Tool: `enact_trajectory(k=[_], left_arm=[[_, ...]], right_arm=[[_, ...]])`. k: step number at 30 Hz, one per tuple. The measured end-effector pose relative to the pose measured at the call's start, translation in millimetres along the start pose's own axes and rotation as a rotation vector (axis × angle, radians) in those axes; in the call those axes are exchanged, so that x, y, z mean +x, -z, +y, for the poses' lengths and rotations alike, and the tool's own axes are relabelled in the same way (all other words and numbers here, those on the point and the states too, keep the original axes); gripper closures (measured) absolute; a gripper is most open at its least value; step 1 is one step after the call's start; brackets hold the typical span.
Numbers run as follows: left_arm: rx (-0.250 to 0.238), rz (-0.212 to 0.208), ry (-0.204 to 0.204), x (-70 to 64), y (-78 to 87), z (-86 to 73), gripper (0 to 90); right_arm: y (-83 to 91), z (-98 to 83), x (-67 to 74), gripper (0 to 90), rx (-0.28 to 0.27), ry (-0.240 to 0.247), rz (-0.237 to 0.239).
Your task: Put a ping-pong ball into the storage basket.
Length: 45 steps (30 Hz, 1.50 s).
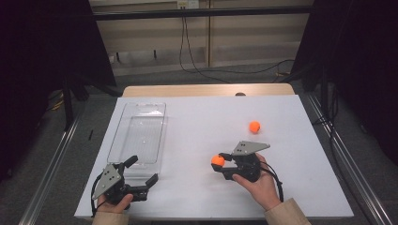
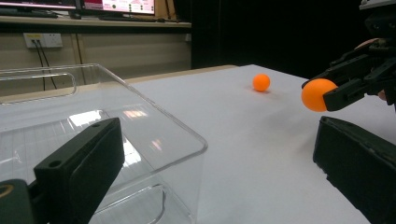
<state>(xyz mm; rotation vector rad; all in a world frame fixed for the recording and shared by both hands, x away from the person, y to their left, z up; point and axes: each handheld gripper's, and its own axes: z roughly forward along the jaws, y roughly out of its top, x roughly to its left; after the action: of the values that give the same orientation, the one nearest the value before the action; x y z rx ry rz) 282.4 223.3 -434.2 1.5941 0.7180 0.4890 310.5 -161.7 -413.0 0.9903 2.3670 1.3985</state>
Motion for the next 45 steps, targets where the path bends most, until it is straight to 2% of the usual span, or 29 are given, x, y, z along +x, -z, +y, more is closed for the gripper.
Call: enact_trajectory(k=[9,15,45], left_arm=[[0.001,-0.004,-0.003,0.0,-0.1,0.0,1.9],[0.005,-0.007,-0.015,-0.1,-0.5,0.2,1.8],[0.005,-0.009,-0.010,-1.2,-1.3,-0.1,1.9]], right_arm=[[-6.1,8.4,3.1,51.4,0.006,0.017,0.002],[-10.3,10.2,2.1,51.4,0.009,0.009,0.002],[-18.2,21.4,2.8,51.4,0.006,0.017,-0.005]])
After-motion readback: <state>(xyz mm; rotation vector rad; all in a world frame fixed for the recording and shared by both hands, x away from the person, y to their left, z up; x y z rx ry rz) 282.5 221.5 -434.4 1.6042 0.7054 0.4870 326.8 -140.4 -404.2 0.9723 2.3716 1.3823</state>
